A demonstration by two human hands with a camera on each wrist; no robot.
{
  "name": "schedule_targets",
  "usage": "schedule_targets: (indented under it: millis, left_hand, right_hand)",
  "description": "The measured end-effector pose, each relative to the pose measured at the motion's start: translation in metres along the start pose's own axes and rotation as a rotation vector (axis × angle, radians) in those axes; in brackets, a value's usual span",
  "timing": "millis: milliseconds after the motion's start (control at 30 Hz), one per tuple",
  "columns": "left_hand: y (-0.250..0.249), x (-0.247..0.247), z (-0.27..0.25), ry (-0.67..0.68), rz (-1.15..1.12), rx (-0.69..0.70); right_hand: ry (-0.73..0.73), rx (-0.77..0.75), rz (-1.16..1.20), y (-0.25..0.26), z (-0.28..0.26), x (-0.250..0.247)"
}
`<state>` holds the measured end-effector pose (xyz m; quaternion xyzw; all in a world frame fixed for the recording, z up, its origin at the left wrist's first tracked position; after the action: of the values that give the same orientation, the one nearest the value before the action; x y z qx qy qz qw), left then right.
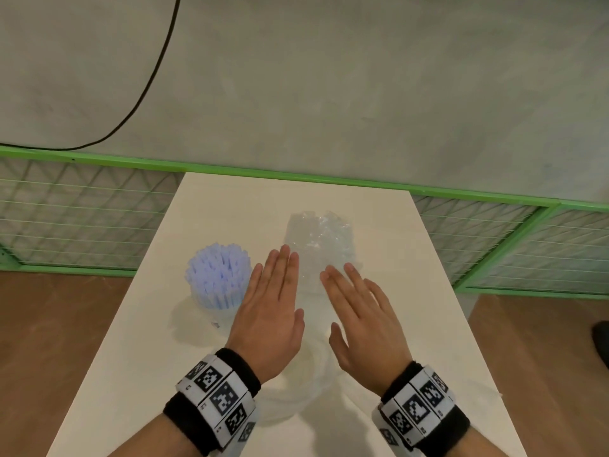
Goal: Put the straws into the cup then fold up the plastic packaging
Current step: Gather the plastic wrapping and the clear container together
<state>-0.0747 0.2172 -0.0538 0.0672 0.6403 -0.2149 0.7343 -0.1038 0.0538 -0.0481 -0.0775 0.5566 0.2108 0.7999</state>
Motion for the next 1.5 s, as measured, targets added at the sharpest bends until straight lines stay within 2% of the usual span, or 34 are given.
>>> schedule_targets:
  millis: [133, 233, 367, 467, 600, 667, 733, 800, 867, 900, 1000, 1067, 1100, 1167, 1267, 1333, 1500]
  left_hand:
    - [0.003, 0.007, -0.003, 0.065, 0.027, -0.004]
    - [0.003, 0.001, -0.001, 0.028, 0.031, 0.02]
    - [0.004, -0.005, -0.005, 0.002, 0.014, 0.051]
    - [0.006, -0.008, -0.002, -0.043, -0.011, 0.079]
    - [0.011, -0.025, 0.018, -0.188, -0.212, 0.012]
    - [0.008, -0.027, 0.032, -0.135, -0.226, 0.004]
    - [0.001, -0.021, 0.045, 0.008, -0.196, 0.021]
    - [-0.004, -0.012, 0.051, 0.113, -0.155, 0.049]
    - [-0.003, -0.01, 0.05, 0.107, -0.187, 0.064]
    - [-0.001, -0.013, 0.049, 0.055, -0.237, 0.063]
    - [0.005, -0.022, 0.051, -0.147, -0.422, 0.014]
    - [0.007, -0.026, 0.063, -0.179, -0.474, -0.061]
    - [0.008, -0.025, 0.073, -0.182, -0.48, -0.111]
    - [0.008, -0.021, 0.093, -0.096, -0.452, -0.202]
    - [0.006, -0.005, 0.115, 0.177, -0.428, -0.266]
    - [0.004, 0.002, 0.122, 0.258, -0.424, -0.236]
    - [-0.003, 0.005, 0.123, 0.251, -0.407, -0.088]
  right_hand:
    - [0.044, -0.031, -0.024, -0.004, -0.002, 0.011]
    - [0.009, -0.064, -0.001, -0.009, 0.004, -0.003]
    - [-0.021, 0.123, 0.036, -0.015, -0.004, -0.008]
    - [0.027, 0.093, 0.036, -0.012, -0.013, 0.004]
    - [-0.164, 0.01, 0.099, -0.018, 0.003, -0.017]
    - [-0.224, 0.028, 0.126, -0.021, 0.017, -0.027]
    - [-0.152, 0.104, 0.155, -0.024, 0.033, -0.028]
    - [0.039, 0.177, 0.151, -0.029, 0.044, -0.017]
    - [0.16, 0.196, 0.113, -0.036, 0.048, -0.005]
    - [0.138, 0.19, 0.117, -0.04, 0.049, -0.004]
    - [-0.081, 0.146, 0.255, -0.049, 0.055, -0.011]
    - [-0.187, 0.179, 0.381, -0.056, 0.062, -0.011]
    - [-0.213, 0.247, 0.438, -0.059, 0.068, -0.008]
    - [-0.159, 0.438, 0.545, -0.064, 0.082, 0.003]
    - [0.086, 0.662, 0.776, -0.062, 0.103, 0.022]
    - [0.153, 0.703, 0.915, -0.058, 0.112, 0.029]
    - [0.089, 0.661, 1.121, -0.057, 0.118, 0.031]
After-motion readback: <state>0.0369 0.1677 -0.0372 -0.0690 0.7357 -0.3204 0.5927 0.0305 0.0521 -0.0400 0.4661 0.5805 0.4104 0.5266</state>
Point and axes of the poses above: each hand's wrist, its own z-axis towards the middle knuckle, its own x-axis out of the palm, y = z × x, the point moved 3 cm from there along z, towards the middle knuckle, and after that the axes turned 3 degrees about z, right-handed, at the moved point
